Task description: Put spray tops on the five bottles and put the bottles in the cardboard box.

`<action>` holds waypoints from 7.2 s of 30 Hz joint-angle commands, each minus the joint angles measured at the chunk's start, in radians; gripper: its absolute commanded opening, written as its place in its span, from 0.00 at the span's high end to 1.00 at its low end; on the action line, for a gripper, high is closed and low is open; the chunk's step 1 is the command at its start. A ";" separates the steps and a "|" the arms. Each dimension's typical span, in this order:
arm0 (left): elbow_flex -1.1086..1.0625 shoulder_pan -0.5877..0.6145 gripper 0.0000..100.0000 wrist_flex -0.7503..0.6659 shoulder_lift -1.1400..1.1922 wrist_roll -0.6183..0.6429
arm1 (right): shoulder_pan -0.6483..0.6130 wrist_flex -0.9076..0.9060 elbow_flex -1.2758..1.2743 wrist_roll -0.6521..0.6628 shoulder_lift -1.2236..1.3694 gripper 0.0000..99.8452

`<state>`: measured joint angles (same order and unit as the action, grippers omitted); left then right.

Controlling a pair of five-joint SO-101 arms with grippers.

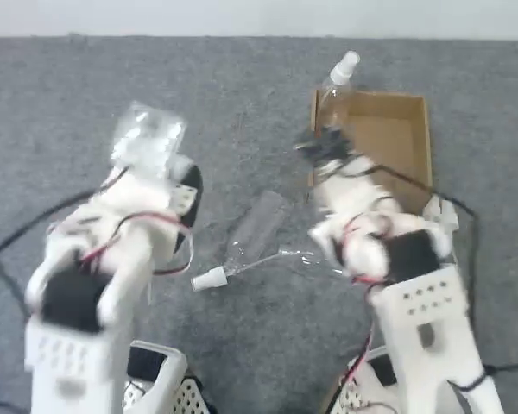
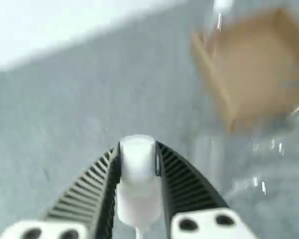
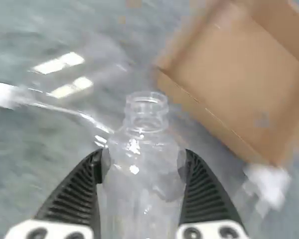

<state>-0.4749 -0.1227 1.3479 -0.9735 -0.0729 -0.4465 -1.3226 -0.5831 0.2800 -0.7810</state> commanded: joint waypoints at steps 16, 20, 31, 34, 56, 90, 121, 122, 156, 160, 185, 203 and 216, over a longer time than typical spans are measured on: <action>0.110 0.147 0.99 -0.325 -0.097 0.382 | -0.380 0.794 -0.445 -0.068 -0.004 0.99; 0.025 0.146 0.99 -0.431 -0.097 0.384 | -0.410 0.845 -0.485 -0.068 -0.004 0.99; -0.173 0.098 0.99 -0.594 -0.095 0.384 | -0.421 0.842 -0.489 -0.068 -0.004 0.99; -0.206 0.083 0.99 -0.623 -0.095 0.381 | -0.421 0.840 -0.489 -0.068 -0.004 0.99; -0.243 0.112 0.99 -0.726 -0.095 0.376 | -0.421 0.819 -0.489 -0.068 -0.004 0.99; -0.283 -0.146 0.99 -0.364 -0.106 0.377 | -0.328 1.106 -0.741 -0.206 -0.355 0.99; -0.263 0.005 0.82 -0.247 -0.075 0.224 | -0.328 1.104 -0.758 -0.203 -0.358 0.99; -0.268 0.005 0.82 -0.247 -0.075 0.224 | -0.326 1.104 -0.758 -0.203 -0.358 0.99; -0.730 0.005 0.80 -0.400 -0.578 0.141 | -0.133 0.789 -0.107 -0.207 0.084 0.99; -0.805 0.003 0.73 -0.431 -0.578 0.146 | -0.134 0.754 0.049 -0.207 0.242 0.99; -0.903 -0.032 0.68 -0.516 -0.577 0.144 | -0.245 0.361 0.311 -0.199 0.193 0.99; -0.917 -0.031 0.69 -0.517 -0.578 0.141 | 0.297 0.314 0.442 -0.072 0.194 0.99; -0.918 -0.023 0.99 -0.514 -0.580 0.141 | 0.423 0.665 0.428 -0.075 0.561 0.99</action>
<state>-1.4001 -0.1488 0.8646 -1.5351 0.0760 -0.0414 -0.7564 -0.2087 0.1880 -0.2532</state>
